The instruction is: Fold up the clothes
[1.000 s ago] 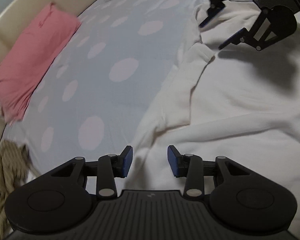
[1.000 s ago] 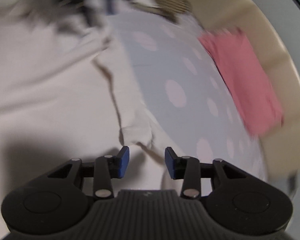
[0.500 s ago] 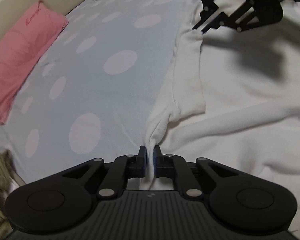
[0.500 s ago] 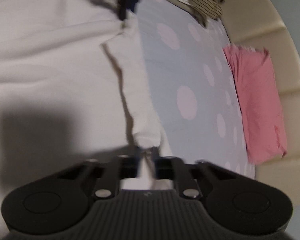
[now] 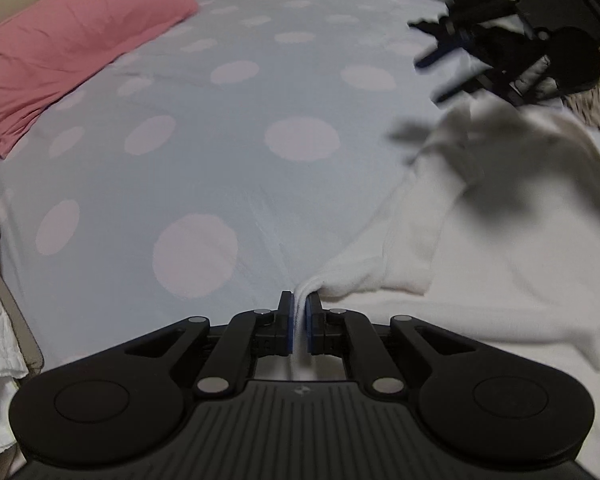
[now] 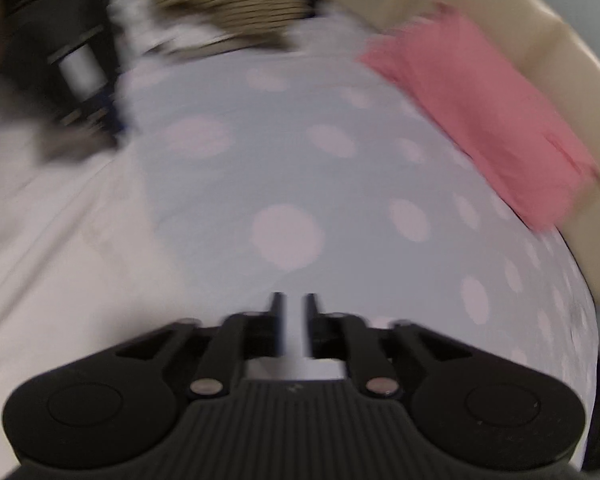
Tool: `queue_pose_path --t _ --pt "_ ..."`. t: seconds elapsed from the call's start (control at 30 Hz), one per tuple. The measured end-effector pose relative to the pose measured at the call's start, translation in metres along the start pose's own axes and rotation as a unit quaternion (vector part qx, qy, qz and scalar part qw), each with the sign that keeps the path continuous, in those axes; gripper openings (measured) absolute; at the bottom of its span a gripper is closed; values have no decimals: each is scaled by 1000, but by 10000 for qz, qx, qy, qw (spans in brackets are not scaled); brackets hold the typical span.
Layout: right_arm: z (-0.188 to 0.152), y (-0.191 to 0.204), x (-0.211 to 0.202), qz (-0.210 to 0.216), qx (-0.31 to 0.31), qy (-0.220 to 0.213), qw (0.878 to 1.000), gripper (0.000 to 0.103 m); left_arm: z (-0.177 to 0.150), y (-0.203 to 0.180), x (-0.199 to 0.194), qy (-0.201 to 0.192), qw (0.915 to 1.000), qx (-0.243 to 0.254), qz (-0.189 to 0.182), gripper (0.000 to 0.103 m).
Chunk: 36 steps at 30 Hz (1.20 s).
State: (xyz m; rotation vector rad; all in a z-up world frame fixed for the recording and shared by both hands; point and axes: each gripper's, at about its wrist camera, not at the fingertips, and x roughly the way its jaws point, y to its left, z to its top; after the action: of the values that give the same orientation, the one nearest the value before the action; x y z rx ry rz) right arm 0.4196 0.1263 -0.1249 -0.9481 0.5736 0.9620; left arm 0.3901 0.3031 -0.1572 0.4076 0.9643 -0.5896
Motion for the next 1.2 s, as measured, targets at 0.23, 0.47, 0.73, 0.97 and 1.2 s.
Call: queue_pose_path --t 0.23,0.47,0.73,0.97,1.2 --pt "-30 67 5 301 -2176 100 9755 54 -2 4 1 -3 10000 -68 -73 4" --pt "-21 63 23 125 -1736 400 9839 9 -2 12 -7 -239 9992 -224 -232 4" --pt "23 -14 10 -249 -80 -159 9995 7 16 49 -23 -548 9928 -966 -439 4" --pt "36 -43 22 -485 301 -167 9982 7 30 75 -33 -713 9852 -1553 -146 4" --pt "49 -58 68 -873 769 439 9922 4 25 64 10 388 9851 -1608 480 7"
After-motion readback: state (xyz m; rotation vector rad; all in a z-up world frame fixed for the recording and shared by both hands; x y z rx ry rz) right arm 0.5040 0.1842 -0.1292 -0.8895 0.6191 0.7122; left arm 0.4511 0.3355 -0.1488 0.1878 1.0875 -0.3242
